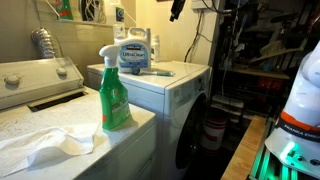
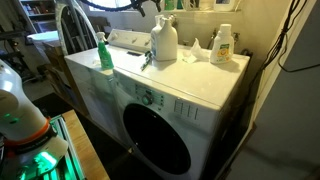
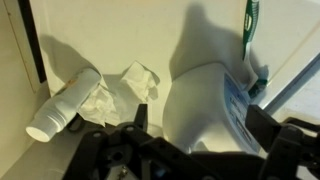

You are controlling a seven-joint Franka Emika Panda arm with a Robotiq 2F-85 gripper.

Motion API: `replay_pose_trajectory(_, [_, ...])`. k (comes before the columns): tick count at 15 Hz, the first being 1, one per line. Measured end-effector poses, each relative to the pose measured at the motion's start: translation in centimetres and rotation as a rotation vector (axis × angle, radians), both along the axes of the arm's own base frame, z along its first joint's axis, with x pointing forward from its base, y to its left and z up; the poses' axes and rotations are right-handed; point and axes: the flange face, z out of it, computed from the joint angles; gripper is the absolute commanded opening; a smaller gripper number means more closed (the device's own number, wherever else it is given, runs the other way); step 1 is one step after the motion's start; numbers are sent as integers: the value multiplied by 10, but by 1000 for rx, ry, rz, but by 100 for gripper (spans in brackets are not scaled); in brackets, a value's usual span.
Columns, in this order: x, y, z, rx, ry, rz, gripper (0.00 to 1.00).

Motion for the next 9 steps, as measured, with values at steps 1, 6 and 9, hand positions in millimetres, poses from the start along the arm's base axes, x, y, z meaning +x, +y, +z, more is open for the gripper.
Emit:
replay_pose_trajectory(1, [12, 5, 2, 33, -19, 27, 100])
replay_pose_trajectory(6, [31, 11, 2, 67, -41, 55, 100])
replay_pose_trajectory(9, [30, 11, 5, 67, -45, 55, 100])
